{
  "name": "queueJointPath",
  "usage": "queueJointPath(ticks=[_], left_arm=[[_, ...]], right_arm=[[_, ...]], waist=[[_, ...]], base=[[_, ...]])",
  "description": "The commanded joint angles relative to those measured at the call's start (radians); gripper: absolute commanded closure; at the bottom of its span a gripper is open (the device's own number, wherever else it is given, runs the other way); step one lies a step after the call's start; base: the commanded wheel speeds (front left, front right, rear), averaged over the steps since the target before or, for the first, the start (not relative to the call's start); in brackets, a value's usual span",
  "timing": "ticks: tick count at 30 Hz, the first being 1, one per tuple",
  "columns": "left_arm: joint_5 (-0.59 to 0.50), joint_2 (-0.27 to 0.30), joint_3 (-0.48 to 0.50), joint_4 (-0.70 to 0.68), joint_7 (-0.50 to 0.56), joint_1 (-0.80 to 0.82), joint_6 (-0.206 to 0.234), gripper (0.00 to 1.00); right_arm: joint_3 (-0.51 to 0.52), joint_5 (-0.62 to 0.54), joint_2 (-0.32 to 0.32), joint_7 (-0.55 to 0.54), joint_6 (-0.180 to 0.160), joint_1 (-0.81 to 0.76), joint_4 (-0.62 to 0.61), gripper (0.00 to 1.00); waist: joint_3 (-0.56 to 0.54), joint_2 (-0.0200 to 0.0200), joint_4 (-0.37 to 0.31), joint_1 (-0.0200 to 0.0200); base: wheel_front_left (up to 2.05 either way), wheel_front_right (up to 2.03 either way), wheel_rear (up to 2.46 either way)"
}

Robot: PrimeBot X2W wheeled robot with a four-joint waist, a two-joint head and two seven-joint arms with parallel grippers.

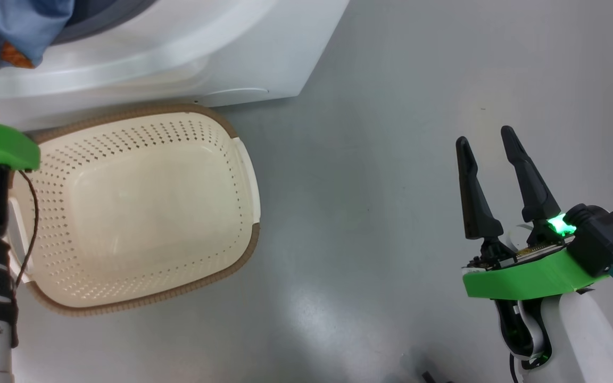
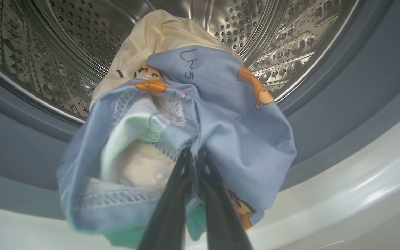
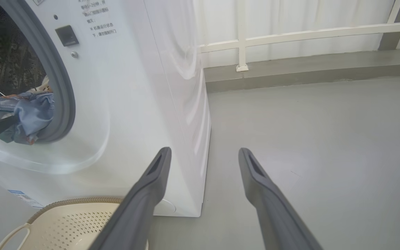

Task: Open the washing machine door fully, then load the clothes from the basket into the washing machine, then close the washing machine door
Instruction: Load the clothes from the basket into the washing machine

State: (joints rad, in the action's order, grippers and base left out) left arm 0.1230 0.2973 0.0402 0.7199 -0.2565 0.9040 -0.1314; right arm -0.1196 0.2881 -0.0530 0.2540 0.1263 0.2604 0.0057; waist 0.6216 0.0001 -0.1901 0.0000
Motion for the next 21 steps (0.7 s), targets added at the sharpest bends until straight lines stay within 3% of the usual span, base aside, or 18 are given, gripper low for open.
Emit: queueJointPath(ticks=[1,9,21], left_arm=[[0.007,0.046,0.013,-0.026,-0.005,0.024,0.001,1.0],[0.017,0.057,-0.032,0.056,-0.005,0.153,0.001,1.0],[0.006,0.103,-0.061,0.332,-0.005,0.399,0.017,1.0]], right_arm=[[-0.017,0.009,0.003,0.008,0.004,0.007,-0.025,0.0],[-0.027,0.032,0.003,0.008,0.004,0.005,-0.024,0.0],[-0.052,0.062,0.003,0.008,0.004,0.009,-0.023,0.0]], waist=[[0.001,-0.0001,-0.002,0.0],[0.007,-0.0001,-0.025,0.0],[0.02,-0.0001,-0.089,0.0]], base=[[0.0,0.0,0.0],[0.0,0.0,0.0],[0.0,0.0,0.0]])
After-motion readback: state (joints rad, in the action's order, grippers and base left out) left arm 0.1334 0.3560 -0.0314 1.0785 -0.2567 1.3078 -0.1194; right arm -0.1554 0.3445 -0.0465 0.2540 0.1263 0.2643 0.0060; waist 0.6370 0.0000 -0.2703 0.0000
